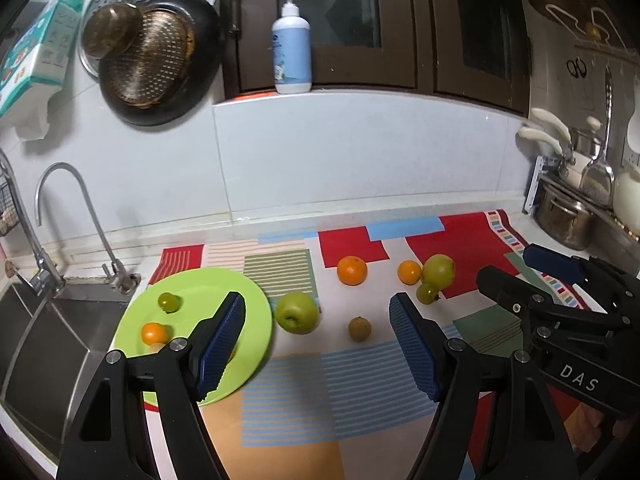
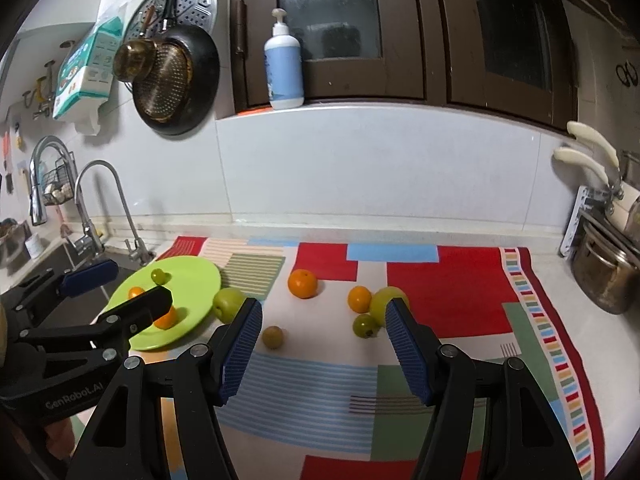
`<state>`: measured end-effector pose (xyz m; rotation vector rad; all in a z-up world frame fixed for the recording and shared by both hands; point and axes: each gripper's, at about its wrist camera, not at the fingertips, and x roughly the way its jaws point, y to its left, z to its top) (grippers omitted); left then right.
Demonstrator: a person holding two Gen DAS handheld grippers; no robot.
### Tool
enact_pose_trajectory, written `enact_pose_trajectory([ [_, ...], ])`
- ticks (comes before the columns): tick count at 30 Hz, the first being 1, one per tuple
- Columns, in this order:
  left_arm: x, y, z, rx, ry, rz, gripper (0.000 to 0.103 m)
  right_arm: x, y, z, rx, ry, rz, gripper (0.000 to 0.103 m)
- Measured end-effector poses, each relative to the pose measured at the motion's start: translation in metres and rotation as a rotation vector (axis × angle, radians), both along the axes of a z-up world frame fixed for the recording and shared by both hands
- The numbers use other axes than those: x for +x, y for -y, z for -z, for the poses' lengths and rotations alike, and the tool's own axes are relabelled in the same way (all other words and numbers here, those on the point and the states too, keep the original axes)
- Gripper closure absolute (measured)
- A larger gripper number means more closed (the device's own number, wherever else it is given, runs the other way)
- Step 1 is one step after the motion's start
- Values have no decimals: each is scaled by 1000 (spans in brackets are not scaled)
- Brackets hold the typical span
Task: Organize fruits
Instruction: 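Withdraw both tools from the plate back over the cloth, then grasp the small brown pear with the left tool while the right tool grasps the dark green tomato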
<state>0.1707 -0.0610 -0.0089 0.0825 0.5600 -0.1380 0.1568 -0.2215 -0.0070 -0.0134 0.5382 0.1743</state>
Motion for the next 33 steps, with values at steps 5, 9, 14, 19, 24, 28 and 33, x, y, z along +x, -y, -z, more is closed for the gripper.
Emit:
enact_pose_trajectory([
  [5,15,12,13,19,-20,14,29,17,9,14,13,-34,6,38],
  [9,27,19,25,36,-49,28,29,32,14,27,25,-67,13,38],
  [14,42,28,43,48,-84,52,30,49,19,46,35,-113,28,38],
  [19,59,34,62,52,-144,73,36,65,23,64,38,-157,45,38],
  [24,74,37,80,47,-197,85,41,79,25,80,43,-191,57,39],
  [28,82,40,93,49,-235,101,46,91,25,92,51,-216,52,39],
  [33,90,40,104,43,-271,114,54,102,23,103,53,-252,38,44],
])
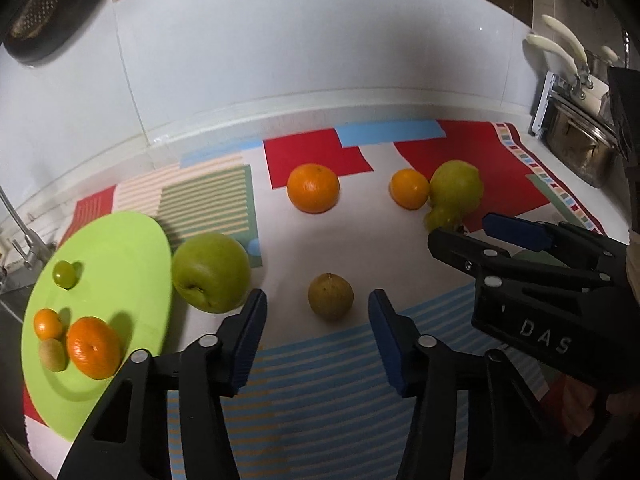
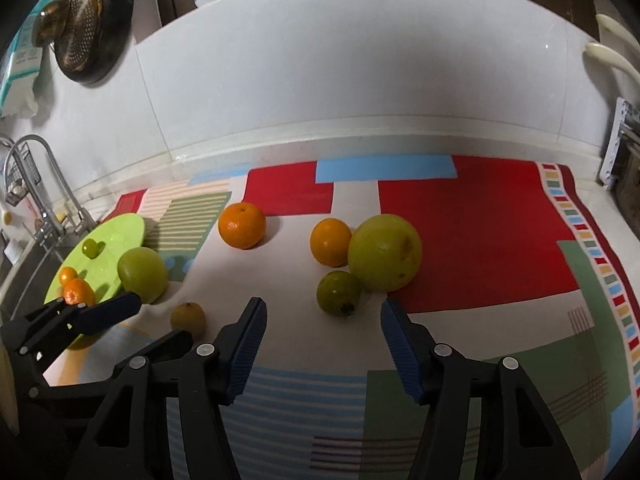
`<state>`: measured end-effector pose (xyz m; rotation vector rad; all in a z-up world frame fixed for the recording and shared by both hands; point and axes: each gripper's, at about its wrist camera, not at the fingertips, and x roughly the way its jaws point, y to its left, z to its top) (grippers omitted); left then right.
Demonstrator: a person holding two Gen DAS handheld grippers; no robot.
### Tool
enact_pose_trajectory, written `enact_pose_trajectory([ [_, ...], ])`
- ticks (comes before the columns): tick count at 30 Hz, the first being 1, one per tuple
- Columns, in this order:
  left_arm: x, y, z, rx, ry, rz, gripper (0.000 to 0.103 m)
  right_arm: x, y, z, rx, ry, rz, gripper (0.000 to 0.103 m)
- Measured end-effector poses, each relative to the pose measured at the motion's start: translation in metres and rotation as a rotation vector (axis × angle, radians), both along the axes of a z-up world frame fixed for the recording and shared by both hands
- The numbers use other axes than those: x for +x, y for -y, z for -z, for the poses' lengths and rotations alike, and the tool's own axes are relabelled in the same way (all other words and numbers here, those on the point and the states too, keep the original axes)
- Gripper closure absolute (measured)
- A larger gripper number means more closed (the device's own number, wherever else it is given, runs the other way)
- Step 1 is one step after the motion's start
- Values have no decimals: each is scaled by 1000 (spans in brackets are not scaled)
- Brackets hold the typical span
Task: Organize fruits
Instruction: 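Grasp the small brown pear with the left tool while the right tool grasps the dark green tomato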
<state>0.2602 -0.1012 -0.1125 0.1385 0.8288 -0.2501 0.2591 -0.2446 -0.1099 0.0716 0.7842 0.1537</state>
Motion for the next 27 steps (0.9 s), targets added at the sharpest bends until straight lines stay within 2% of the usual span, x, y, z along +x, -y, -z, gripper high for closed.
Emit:
enact_pose_trajectory([
  [5,9,-1,6,-37,-39,3,62,12,3,7,42,-48,6,49],
  [13,20,-1,13,-70,-79,17,76,25,0,15,31,-97,17,56],
  [15,21,-1,13,-75,-80,19,76,28,-1,15,17,-99,14,56],
  [22,21,-2,8,-82,-71,17,76,31,-1,15,-2,-102,15,74],
  [27,18,-3,2,-86,-53,16,76,27,0,14,-2,-98,9,75],
])
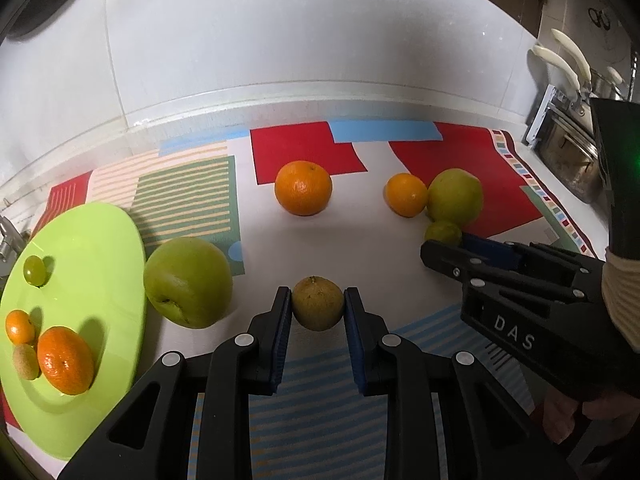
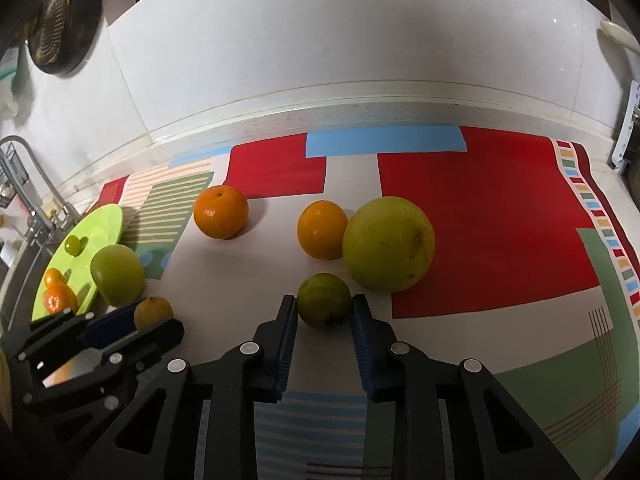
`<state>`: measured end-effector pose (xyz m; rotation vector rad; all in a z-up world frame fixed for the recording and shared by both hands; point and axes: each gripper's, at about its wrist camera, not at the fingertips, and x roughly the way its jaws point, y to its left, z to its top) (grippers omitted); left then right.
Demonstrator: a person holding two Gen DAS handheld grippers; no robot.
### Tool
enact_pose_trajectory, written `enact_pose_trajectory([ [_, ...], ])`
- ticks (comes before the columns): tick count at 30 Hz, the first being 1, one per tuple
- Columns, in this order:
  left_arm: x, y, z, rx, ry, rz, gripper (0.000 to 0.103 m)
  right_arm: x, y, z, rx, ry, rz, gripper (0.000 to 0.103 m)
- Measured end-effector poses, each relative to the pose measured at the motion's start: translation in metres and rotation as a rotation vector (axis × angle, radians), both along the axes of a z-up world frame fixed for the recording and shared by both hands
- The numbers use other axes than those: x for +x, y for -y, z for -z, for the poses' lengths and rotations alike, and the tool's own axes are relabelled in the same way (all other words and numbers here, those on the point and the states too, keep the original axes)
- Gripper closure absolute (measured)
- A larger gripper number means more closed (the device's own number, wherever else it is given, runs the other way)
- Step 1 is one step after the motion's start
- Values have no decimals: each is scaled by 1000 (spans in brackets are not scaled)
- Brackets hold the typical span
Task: Organize fruits
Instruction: 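Grasp the small brown pear with the left tool while the right tool grasps the dark green tomato, then carry the pear and tomato onto the green plate and open both tools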
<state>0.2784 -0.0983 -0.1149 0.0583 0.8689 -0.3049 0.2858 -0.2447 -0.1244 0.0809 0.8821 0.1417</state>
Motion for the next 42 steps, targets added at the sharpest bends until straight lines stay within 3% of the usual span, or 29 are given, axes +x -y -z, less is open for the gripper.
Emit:
enact_pose_trajectory([
  [22,-45,-18,-46,-25,107,-33,76,-55,-18,-53,-6,121,-47,75],
  [42,-111,-81,-87,-28,209,-123,76,-110,-71,-100,-1,231,-121,75],
])
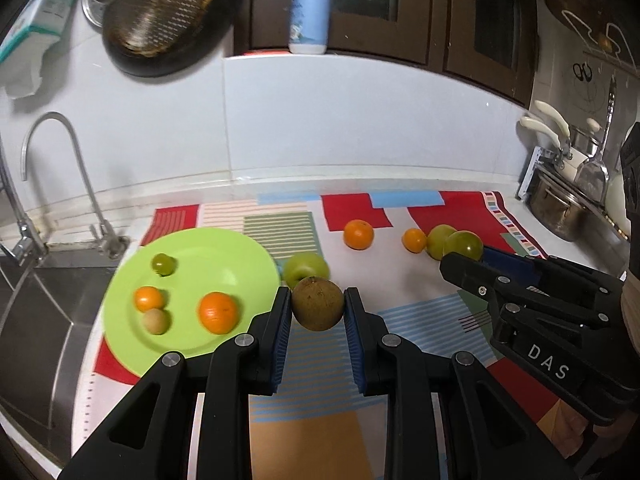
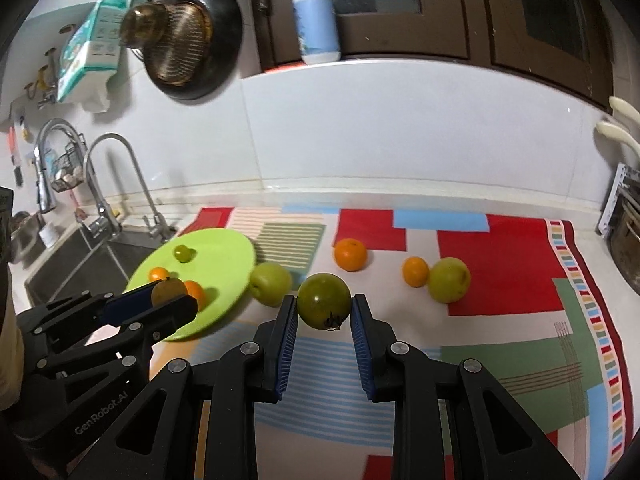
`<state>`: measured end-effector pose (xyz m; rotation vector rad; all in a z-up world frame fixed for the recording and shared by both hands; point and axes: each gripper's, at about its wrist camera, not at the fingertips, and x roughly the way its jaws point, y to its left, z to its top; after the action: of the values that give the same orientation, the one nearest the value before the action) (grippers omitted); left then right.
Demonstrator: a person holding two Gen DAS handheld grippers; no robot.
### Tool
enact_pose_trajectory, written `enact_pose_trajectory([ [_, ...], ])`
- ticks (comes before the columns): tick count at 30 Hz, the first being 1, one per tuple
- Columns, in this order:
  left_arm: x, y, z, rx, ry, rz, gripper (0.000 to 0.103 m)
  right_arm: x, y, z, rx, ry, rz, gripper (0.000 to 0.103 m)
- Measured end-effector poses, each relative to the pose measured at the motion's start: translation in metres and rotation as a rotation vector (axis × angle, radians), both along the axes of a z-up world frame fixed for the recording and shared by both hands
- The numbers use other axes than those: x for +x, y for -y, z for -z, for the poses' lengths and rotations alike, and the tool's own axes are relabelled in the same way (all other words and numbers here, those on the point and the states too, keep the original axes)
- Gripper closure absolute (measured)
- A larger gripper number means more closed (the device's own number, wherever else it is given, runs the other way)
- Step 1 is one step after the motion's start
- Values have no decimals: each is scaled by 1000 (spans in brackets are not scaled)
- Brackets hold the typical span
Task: Organize fruits
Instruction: 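Carry the pear and tomato onto the green plate and open both tools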
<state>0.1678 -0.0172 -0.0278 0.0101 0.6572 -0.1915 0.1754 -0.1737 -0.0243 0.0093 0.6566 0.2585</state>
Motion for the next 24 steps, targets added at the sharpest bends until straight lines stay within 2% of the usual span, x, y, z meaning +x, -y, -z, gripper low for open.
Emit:
enact_pose_trajectory([
  [11,-17,-54,-14,21,41,-36,76,-16,-55,-14,17,42,-50,75],
  [24,-15,-112,-12,40,44,-57,76,-16,-117,-11,23,51,-75,75],
])
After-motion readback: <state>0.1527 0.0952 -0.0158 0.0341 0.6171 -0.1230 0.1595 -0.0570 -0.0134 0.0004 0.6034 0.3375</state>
